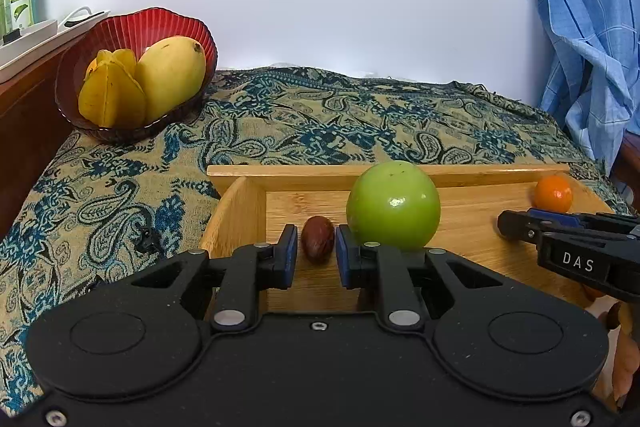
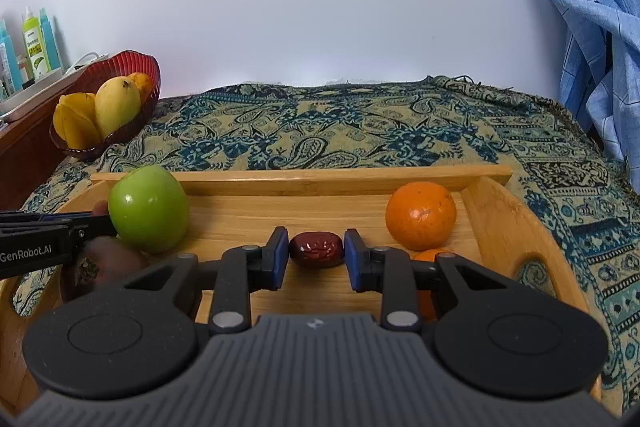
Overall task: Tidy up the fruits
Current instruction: 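Carry both red dates over the wooden tray with both grippers, then lower the dates onto the tray and open both grippers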
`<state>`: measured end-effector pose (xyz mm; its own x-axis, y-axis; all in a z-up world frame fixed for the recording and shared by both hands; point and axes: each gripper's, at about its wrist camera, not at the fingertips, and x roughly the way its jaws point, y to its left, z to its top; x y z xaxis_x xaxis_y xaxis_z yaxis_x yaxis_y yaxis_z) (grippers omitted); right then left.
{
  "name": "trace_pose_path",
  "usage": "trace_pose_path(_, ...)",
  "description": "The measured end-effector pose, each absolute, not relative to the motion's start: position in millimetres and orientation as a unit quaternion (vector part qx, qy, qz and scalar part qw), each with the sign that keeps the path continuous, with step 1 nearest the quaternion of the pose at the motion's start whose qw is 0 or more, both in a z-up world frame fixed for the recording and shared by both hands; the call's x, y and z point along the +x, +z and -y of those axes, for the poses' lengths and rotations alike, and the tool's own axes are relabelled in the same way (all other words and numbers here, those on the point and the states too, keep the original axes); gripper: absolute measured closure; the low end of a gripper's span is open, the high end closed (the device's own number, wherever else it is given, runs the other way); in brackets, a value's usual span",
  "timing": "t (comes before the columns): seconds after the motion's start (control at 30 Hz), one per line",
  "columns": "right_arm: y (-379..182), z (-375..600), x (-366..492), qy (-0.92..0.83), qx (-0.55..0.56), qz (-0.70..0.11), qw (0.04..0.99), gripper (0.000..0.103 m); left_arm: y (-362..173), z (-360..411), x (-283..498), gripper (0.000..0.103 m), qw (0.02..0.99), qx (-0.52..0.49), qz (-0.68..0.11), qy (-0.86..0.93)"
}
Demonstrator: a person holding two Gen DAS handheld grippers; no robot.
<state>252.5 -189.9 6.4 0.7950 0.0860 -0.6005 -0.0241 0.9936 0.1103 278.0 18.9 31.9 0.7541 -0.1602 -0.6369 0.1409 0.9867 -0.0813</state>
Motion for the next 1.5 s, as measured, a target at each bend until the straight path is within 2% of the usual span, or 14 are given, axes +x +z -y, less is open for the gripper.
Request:
trace_pose_path(0.67, 6, 192, 251, 0.025, 0.053, -0.318, 0.946, 0.065, 34, -18, 278, 0.083, 0.937, -0.001, -0.339, -0.086)
trace_pose_path(0.97, 9, 195, 248, 0.018, 0.053, -0.310, 0.949, 0.065, 37, -17, 272, 0.071, 0.939, 0.002, -0.333, -0.082)
trace_pose_path(1.2, 12, 196, 244, 0.018, 0.057, -0.306, 0.950, 0.058, 41, -18, 267, 0.065, 0.941, -0.001, -0.330, -0.080)
trace_pose_path(1.37, 16, 195, 238, 0.019, 0.053, -0.296, 0.954, 0.048, 44, -17, 262, 0.061, 0.944, 0.005, -0.322, -0.076)
trace_pose_path(1.5, 18, 194, 233, 0.023, 0.054, -0.292, 0.955, 0.048, 47, -18, 259, 0.058, 0.945, 0.002, -0.318, -0.074)
